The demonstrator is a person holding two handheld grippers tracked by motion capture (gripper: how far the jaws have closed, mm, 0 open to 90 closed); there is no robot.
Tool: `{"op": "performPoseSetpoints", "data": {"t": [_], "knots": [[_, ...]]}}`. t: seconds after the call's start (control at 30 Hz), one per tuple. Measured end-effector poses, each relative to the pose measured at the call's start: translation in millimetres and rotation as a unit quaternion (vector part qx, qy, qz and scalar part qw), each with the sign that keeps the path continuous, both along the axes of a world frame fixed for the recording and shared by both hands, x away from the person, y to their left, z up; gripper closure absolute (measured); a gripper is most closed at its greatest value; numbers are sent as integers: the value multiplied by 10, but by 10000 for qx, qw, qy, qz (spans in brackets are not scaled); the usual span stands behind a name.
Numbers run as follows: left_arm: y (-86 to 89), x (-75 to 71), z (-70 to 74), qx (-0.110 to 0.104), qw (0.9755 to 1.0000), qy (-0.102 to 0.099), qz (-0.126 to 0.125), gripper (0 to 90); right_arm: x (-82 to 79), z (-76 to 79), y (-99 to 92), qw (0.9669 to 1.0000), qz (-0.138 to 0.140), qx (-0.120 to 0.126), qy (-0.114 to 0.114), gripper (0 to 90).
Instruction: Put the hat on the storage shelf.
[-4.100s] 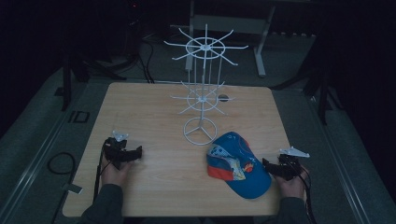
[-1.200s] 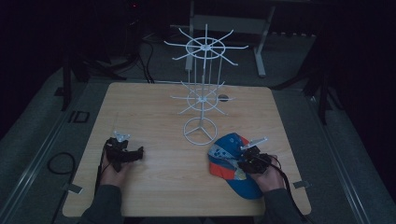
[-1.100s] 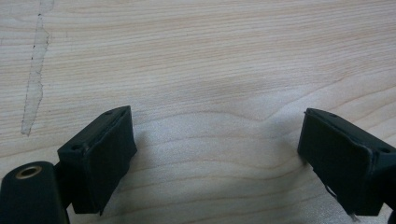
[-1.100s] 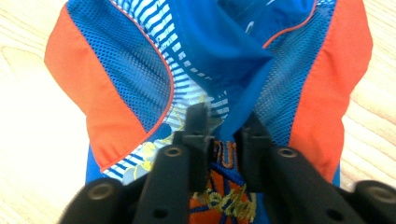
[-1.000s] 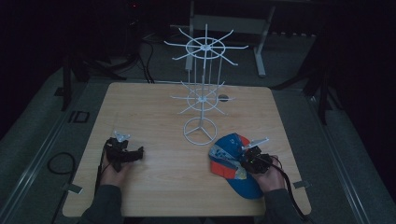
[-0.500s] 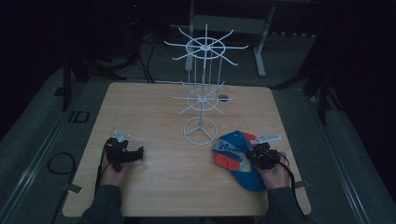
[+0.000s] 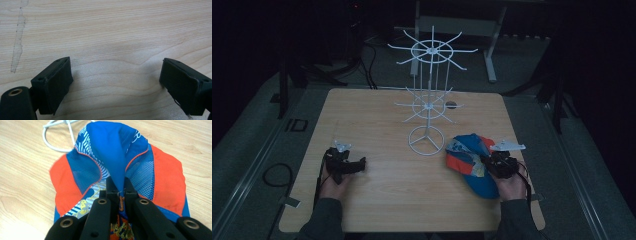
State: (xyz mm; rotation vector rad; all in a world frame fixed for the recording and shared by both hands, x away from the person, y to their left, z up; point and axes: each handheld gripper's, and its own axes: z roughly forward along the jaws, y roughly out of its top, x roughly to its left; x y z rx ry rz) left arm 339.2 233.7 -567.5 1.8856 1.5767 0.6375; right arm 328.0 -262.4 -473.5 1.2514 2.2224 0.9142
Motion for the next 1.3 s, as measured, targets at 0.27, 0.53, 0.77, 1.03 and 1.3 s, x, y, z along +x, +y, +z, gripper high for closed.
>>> {"op": "performPoseSetpoints", "data": {"t": [0.27, 0.53, 0.77, 1.03, 1.3], "knots": [[4, 0, 2, 16, 10000, 10, -20, 115, 33, 65, -99, 9993, -123, 295, -173, 878], [3, 1, 2, 17, 10000, 9, -23, 115, 66, 138, -183, 9980, -170, 525, -321, 878], [3, 1, 2, 18, 10000, 9, -22, 115, 108, 191, -247, 9960, -222, 760, -402, 878], [3, 1, 2, 16, 10000, 8, -23, 115, 134, 242, -299, 9940, -271, 948, -473, 878], [0, 1, 1, 8, 10000, -1, -15, 115, 159, 310, -364, 9913, -329, 1147, -547, 878]]}}
